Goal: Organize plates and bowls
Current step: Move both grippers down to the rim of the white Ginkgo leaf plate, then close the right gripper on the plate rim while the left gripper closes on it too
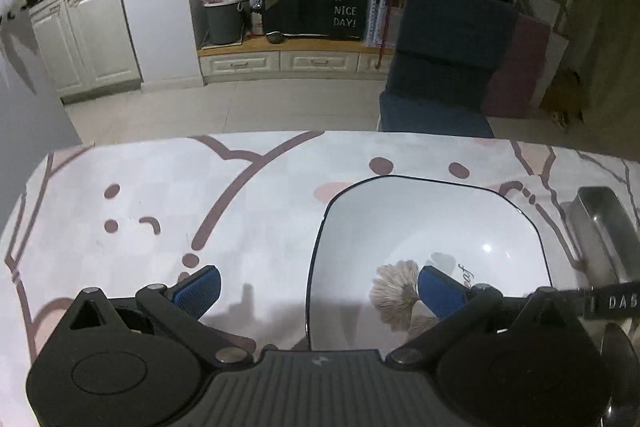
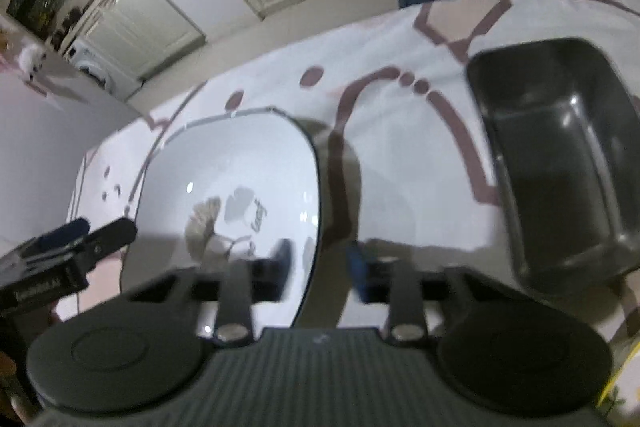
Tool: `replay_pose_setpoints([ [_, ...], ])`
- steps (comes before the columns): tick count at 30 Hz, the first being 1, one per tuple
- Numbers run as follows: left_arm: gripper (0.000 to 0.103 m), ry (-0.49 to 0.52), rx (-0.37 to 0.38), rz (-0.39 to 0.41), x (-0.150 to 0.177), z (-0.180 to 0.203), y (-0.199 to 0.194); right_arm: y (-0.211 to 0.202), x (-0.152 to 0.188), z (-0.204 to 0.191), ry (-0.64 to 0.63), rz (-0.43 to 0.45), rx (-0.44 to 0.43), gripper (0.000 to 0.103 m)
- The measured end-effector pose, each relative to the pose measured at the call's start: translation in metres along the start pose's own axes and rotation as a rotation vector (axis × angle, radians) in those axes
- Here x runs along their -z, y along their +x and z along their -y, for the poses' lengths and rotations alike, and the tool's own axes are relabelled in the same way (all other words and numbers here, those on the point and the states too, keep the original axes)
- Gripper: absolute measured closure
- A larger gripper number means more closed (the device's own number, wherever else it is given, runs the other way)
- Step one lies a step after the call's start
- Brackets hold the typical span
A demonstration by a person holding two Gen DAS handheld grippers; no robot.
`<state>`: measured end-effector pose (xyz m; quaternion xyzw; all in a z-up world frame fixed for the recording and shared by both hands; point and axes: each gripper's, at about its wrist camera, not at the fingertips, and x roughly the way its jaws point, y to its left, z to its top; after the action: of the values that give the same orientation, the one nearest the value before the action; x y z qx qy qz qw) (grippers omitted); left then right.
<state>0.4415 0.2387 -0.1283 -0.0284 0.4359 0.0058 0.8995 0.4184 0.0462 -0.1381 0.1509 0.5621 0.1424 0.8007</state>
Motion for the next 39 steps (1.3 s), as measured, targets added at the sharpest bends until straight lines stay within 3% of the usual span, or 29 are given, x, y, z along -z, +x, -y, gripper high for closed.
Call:
replay_pose_setpoints([
  [6,0.000,-0.153,0.035,-0.009,0.005,-0.014,0.008,0.005,-0.005,-0.015,-0.083,0.026,0.047,0.093],
  [8,0.002,-0.207,0.077,0.000,0.009,-0.019,0.009,0.008,-0.014,-0.016,-0.085,0.042,0.057,0.093],
  [13,0.021,-0.236,0.132,-0.037,0.017,-0.020,0.016,0.022,-0.034,-0.015,-0.101,0.061,0.062,0.093],
  [20,0.056,-0.303,0.181,-0.070,0.022,-0.022,0.026,0.028,-0.041,-0.002,-0.144,0.066,-0.011,0.093],
  [27,0.081,-0.323,0.142,-0.078,0.026,-0.020,0.033,0.035,-0.045,0.018,-0.132,0.059,-0.117,0.093],
  [31,0.086,-0.375,0.178,-0.064,0.029,-0.031,0.034,0.039,-0.044,0.032,-0.090,0.051,-0.187,0.094],
  [39,0.089,-0.385,0.202,0.006,0.038,-0.030,0.011,0.025,-0.037,0.014,-0.238,0.085,-0.137,0.093],
])
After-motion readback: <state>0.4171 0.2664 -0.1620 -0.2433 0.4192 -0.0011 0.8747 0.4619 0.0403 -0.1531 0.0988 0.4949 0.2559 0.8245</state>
